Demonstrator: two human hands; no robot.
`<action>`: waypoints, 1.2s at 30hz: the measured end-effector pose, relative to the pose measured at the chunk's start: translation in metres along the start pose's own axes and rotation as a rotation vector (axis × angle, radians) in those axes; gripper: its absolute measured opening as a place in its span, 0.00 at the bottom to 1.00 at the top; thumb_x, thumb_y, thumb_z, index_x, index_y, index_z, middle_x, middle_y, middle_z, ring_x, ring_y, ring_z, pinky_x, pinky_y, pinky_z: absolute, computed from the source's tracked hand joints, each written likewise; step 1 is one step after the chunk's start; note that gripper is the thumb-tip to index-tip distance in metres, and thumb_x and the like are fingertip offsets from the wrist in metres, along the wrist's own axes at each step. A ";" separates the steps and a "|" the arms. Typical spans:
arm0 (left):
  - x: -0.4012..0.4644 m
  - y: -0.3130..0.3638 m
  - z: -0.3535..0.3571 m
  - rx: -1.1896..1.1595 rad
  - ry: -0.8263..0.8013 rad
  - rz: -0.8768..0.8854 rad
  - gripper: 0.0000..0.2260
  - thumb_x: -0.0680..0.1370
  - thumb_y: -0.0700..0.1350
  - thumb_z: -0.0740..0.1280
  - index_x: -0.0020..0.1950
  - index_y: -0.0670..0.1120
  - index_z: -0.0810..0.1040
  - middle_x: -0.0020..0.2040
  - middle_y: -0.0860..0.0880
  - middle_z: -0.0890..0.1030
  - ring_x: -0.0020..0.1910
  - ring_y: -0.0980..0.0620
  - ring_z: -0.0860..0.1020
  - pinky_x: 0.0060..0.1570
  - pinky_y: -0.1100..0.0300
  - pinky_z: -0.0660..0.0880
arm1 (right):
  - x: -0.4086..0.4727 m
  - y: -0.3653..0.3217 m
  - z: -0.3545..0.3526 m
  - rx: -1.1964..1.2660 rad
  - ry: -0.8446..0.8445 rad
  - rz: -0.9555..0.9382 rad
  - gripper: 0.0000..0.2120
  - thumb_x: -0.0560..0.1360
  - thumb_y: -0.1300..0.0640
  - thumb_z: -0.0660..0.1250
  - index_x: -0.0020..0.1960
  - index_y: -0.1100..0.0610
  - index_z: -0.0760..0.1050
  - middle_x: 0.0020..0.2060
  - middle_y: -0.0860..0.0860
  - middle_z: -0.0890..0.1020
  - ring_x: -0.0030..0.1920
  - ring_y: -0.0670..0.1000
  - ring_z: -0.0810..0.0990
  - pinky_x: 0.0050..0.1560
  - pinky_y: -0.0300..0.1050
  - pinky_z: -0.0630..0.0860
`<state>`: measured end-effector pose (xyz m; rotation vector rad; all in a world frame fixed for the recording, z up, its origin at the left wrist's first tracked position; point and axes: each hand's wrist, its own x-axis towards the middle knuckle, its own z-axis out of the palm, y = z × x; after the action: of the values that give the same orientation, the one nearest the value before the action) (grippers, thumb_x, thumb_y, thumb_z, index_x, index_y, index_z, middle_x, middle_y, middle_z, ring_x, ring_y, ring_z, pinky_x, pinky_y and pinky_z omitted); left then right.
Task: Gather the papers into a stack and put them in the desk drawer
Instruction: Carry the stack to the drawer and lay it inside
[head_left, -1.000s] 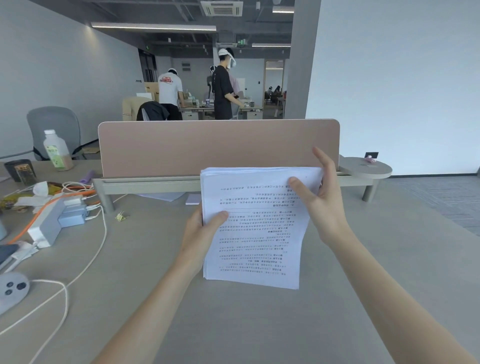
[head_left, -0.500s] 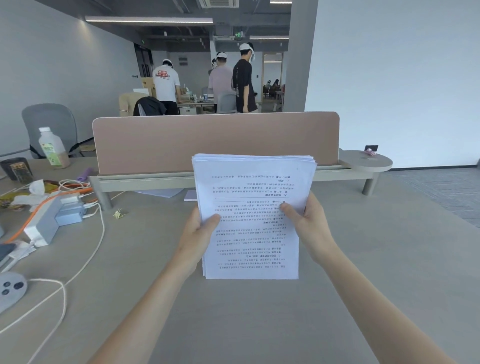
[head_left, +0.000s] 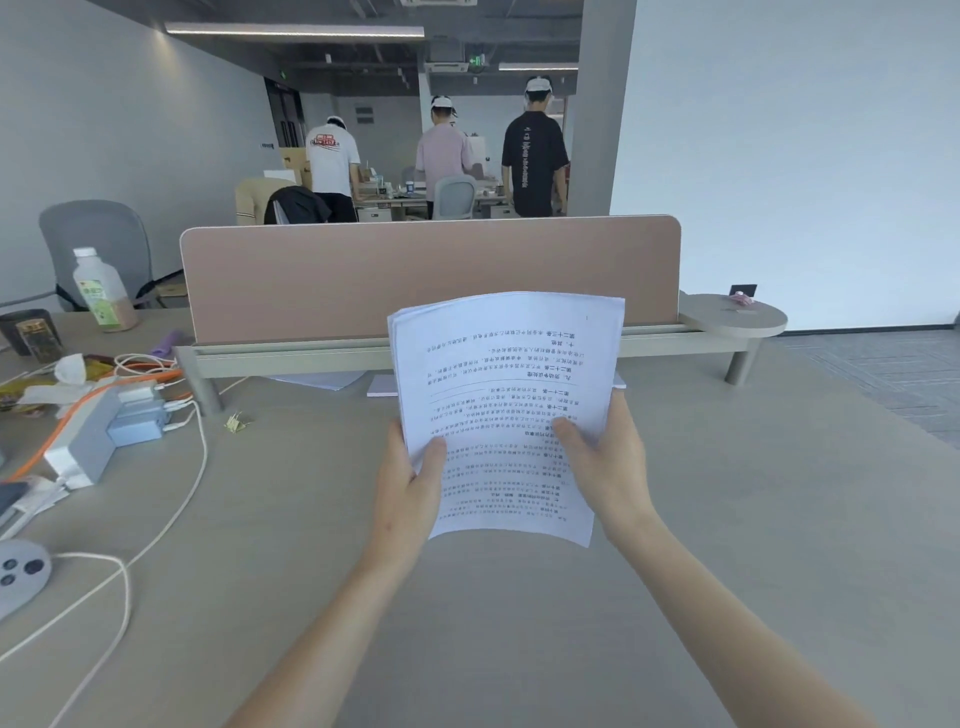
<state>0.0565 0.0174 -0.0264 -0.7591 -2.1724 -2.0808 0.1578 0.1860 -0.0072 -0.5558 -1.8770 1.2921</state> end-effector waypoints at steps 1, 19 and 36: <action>-0.002 -0.008 0.001 0.005 -0.007 -0.030 0.13 0.82 0.41 0.62 0.61 0.58 0.73 0.54 0.69 0.81 0.54 0.70 0.78 0.53 0.59 0.75 | -0.002 0.006 0.001 0.020 -0.010 0.039 0.15 0.79 0.58 0.67 0.60 0.44 0.69 0.51 0.37 0.80 0.53 0.41 0.80 0.50 0.46 0.76; -0.002 -0.017 0.005 -0.075 0.016 -0.065 0.08 0.82 0.45 0.62 0.55 0.59 0.75 0.54 0.62 0.83 0.57 0.60 0.80 0.58 0.53 0.76 | -0.005 0.035 0.006 0.212 -0.056 0.110 0.05 0.83 0.56 0.63 0.52 0.46 0.71 0.45 0.32 0.81 0.47 0.33 0.81 0.55 0.46 0.78; 0.013 -0.004 0.005 -0.081 0.014 -0.009 0.10 0.85 0.46 0.55 0.49 0.58 0.71 0.43 0.71 0.80 0.46 0.71 0.77 0.46 0.73 0.73 | 0.003 0.010 0.008 0.156 -0.065 0.011 0.14 0.85 0.58 0.57 0.56 0.37 0.68 0.49 0.28 0.81 0.53 0.30 0.79 0.50 0.29 0.74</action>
<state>0.0448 0.0263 -0.0263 -0.7404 -2.1001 -2.1837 0.1492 0.1875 -0.0172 -0.4480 -1.8083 1.4648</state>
